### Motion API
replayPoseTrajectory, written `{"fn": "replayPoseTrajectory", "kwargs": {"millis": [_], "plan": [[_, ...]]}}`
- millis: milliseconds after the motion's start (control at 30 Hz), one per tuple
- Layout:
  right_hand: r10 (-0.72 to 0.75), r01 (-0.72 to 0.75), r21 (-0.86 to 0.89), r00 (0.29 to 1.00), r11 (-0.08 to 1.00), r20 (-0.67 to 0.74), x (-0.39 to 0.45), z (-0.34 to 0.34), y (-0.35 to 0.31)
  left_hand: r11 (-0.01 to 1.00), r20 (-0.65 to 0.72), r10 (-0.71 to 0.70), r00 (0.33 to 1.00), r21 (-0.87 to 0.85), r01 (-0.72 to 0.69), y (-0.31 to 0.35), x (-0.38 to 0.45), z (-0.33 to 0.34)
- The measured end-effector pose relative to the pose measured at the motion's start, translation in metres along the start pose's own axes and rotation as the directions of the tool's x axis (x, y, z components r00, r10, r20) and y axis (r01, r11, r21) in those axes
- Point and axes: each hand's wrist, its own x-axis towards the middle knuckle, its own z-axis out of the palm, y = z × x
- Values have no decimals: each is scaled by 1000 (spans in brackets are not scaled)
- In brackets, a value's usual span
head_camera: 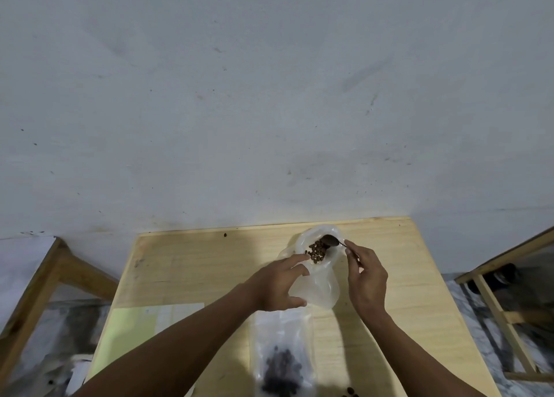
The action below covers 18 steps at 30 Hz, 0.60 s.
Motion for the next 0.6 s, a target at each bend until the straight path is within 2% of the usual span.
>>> {"fn": "replayPoseTrajectory", "kwargs": {"millis": [133, 267, 400, 500, 600], "plan": [[162, -162, 19, 987, 987, -20, -5, 7, 7, 1000, -50, 2, 999, -3, -2, 2, 0, 2], [459, -445, 157, 885, 882, -73, -2, 14, 11, 999, -89, 0, 996, -32, -3, 3, 0, 5], [590, -589, 192, 805, 785, 61, -1, 16, 16, 999, -130, 25, 991, -41, -30, 3, 3, 5], [681, -698, 293, 711, 653, 175, 0, 16, 14, 998, -134, 39, 990, -43, -45, 2, 4, 3], [725, -783, 313, 619, 538, 302, 5, 16, 13, 998, -124, 35, 992, -45, -41, -1, 0, 2]]}}
